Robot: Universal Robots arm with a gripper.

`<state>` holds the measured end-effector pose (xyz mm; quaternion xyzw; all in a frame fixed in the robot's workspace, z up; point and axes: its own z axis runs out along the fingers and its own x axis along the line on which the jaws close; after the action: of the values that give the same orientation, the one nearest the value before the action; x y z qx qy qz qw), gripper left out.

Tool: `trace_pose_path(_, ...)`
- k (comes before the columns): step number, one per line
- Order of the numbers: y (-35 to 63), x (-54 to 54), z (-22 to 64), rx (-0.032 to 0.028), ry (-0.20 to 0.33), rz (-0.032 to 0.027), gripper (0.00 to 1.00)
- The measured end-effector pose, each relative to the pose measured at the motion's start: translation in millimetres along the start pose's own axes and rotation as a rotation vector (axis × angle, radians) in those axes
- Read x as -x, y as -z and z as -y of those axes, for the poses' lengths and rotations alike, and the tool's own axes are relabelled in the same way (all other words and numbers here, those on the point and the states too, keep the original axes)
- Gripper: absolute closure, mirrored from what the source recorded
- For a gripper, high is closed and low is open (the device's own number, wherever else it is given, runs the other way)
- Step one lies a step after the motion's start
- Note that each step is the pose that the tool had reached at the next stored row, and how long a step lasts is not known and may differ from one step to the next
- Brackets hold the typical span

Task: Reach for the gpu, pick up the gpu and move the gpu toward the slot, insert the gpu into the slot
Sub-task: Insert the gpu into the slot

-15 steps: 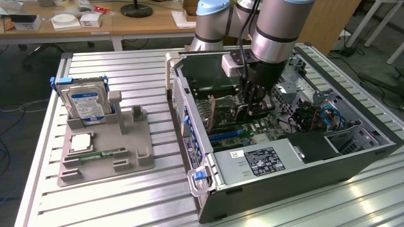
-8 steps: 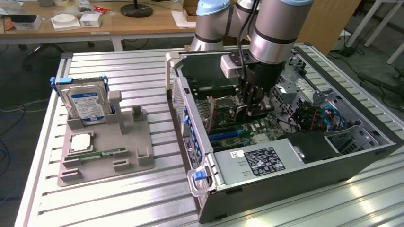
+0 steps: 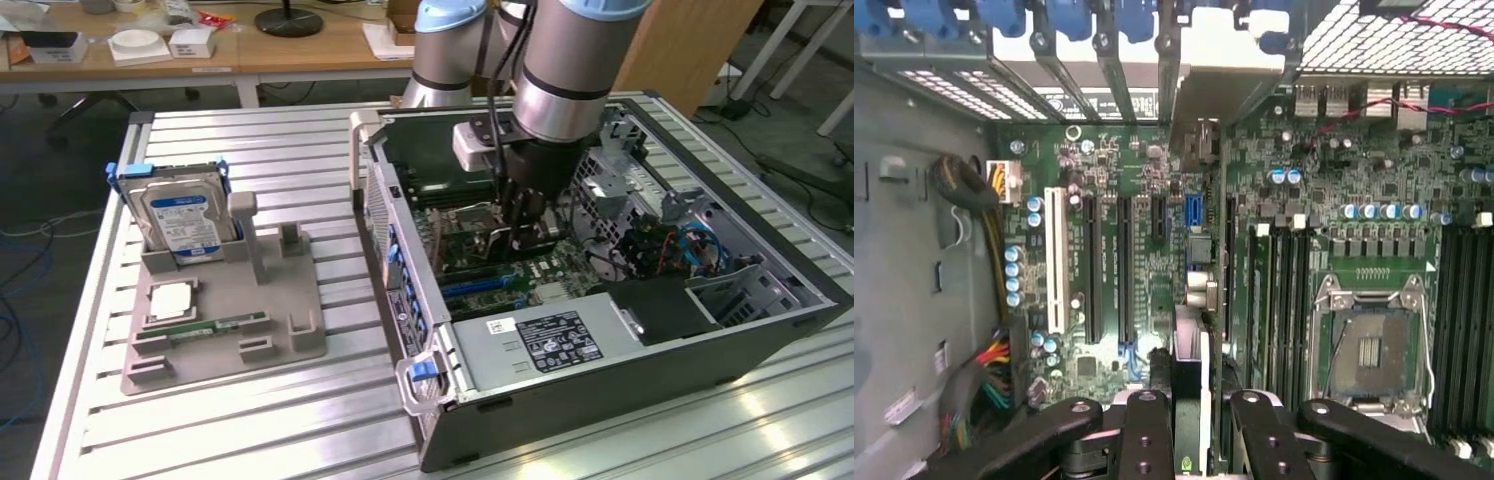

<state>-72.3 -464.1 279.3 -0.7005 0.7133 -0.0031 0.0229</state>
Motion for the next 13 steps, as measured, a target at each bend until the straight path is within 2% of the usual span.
trace_pose_path(4, -2.1, 1.5, -5.5, 0.0001, 0.000, -0.0003, 0.73)
trace_pose_path(11, -2.9, 4.3, -5.9, -0.0001, -0.002, -0.0004, 0.73)
trace_pose_path(12, -3.0, 4.2, -5.9, 0.0007, -0.003, -0.0008, 0.73)
trace_pose_path(13, -3.3, 4.3, -5.9, 0.0045, -0.004, -0.0011, 0.73)
